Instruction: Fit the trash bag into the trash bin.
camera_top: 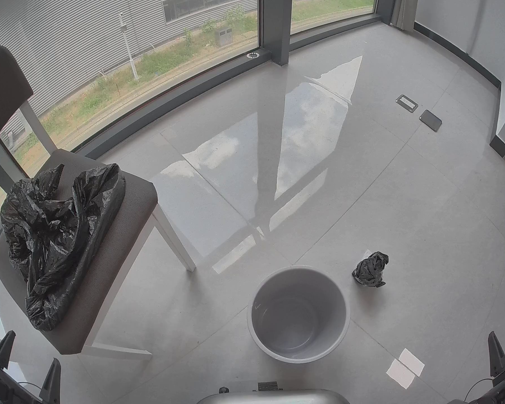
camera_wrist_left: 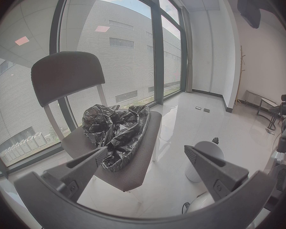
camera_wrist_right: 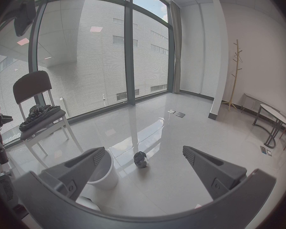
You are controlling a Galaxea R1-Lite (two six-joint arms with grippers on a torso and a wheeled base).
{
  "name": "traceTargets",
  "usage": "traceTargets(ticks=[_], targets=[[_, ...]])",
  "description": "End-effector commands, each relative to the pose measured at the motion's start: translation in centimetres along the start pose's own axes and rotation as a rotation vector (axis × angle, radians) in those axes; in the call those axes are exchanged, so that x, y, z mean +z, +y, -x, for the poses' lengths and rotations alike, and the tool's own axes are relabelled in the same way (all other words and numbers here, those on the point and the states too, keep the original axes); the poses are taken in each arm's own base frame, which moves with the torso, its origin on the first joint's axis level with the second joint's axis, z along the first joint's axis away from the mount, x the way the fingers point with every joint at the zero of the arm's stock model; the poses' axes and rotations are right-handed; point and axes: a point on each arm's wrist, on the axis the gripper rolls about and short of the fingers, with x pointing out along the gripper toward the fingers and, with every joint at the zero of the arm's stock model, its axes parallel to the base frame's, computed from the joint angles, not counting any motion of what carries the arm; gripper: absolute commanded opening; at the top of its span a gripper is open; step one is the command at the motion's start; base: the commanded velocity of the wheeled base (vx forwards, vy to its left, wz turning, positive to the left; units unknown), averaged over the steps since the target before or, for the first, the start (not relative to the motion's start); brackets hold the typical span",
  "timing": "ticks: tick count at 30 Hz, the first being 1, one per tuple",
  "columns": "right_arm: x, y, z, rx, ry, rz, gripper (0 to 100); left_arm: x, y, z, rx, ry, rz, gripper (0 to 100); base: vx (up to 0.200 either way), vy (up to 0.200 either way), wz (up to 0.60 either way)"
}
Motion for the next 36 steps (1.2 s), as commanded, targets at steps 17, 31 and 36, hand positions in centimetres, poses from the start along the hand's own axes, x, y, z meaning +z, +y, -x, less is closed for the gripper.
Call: traceTargets(ticks=[17,31,36], targets=[[7.3,0.2,1.7,0.001,0.161,0.044,100,10.1,1.2,0.0,0.018,-0.049,0.172,100,0.000,0.000,0.00],[4.1,0.3,0.3,0.014,0.463,0.080,100,9.3,1.4,-2.8,0.105,0.482,0.090,100,0.000,0.000,0.00],[4.9,0.3,-1.0,0.049,0.476,0.044,100,9.3,2.1,-7.2,0.366,0.569,0.198,100,0.000,0.000,0.00]])
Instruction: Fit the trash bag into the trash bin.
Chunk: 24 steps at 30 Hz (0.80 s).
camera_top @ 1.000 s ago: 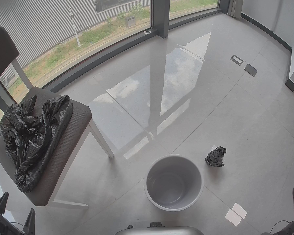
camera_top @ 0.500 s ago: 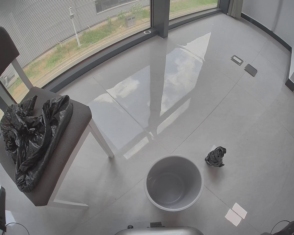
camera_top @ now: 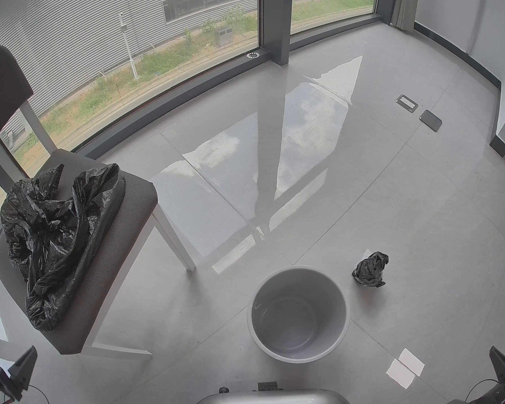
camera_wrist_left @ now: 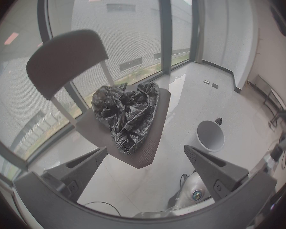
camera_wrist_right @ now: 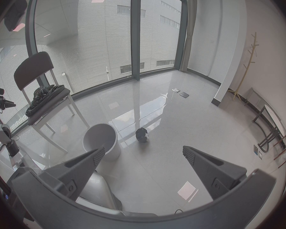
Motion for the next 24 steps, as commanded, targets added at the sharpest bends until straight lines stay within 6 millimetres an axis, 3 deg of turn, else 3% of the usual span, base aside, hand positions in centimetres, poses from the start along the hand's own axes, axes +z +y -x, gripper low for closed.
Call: traceTargets(ticks=[1,6,11,24], targets=[[1.2,0.0,-2.0,0.041,0.090,-0.029,100,3.4,0.1,-6.8,0.296,0.208,0.175,100,0.000,0.000,0.00],[2.6,-0.2,-2.6,0.035,0.032,-0.028,100,5.4,1.4,-10.3,0.392,0.235,0.234,100,0.000,0.000,0.00],[3.4,-0.2,-2.6,0.035,-0.006,-0.026,100,6.7,3.5,-12.0,0.462,0.267,0.303,100,0.000,0.000,0.00],[4.1,-0.3,-2.4,0.027,-0.012,-0.026,100,5.5,3.7,-10.1,0.289,0.396,0.420,100,0.000,0.000,0.00]])
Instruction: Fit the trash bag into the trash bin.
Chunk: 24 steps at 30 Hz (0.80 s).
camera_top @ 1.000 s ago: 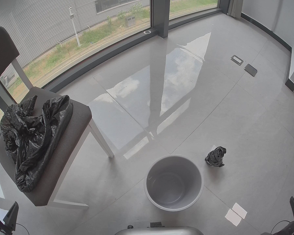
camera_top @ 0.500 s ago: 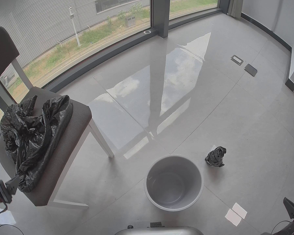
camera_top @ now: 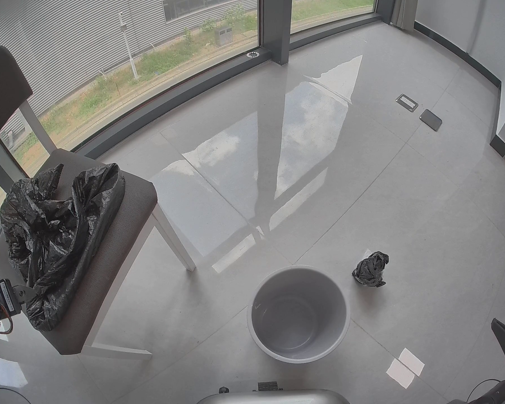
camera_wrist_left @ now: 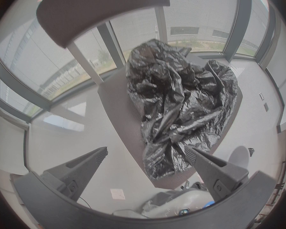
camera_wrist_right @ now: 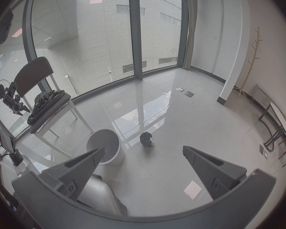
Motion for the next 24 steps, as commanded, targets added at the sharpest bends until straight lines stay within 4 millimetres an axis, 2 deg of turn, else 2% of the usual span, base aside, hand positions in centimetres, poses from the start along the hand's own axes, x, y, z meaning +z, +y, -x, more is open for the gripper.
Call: traceTargets(ticks=[1,13,24], targets=[[0.4,0.0,-0.3,-0.003,0.016,-0.001,100,0.0,0.4,-0.1,0.001,0.024,0.030,100,0.000,0.000,0.00],[1.8,-0.1,-0.9,-0.004,0.045,0.000,100,-1.1,0.3,-1.4,-0.050,0.108,0.023,100,0.000,0.000,0.00],[3.1,-0.2,-0.5,-0.006,-0.002,0.009,100,0.5,-0.1,-4.0,-0.068,0.123,0.013,100,0.000,0.000,0.00]])
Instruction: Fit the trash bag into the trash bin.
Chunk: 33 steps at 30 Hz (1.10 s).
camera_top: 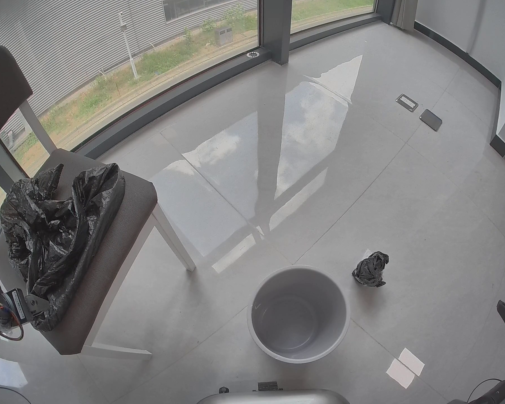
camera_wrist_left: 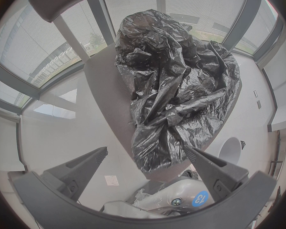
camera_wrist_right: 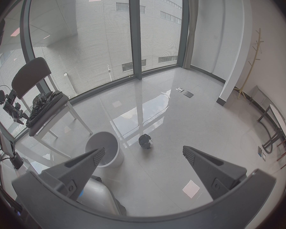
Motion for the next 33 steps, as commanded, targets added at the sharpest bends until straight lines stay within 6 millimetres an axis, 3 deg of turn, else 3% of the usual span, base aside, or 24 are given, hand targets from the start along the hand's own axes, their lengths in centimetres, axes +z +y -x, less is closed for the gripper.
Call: traceTargets(ticks=[1,14,30,31,33], targets=[[0.5,0.0,0.1,0.000,-0.012,0.002,100,0.6,0.0,-1.2,0.000,0.025,0.004,100,0.000,0.000,0.00],[0.9,0.0,0.5,-0.001,-0.035,0.005,100,3.4,-0.3,-4.8,-0.040,-0.016,0.040,100,0.000,0.000,0.00],[0.8,0.0,0.4,-0.001,-0.030,0.006,100,2.9,-0.1,-5.3,-0.043,0.008,0.056,100,0.000,0.000,0.00],[0.8,0.0,0.4,-0.001,-0.029,0.006,100,2.9,0.0,-5.3,-0.045,0.010,0.058,0,0.000,0.000,0.00],[0.8,0.0,0.4,-0.001,-0.029,0.006,100,2.9,0.0,-5.1,-0.047,0.004,0.057,0,0.000,0.000,0.00]])
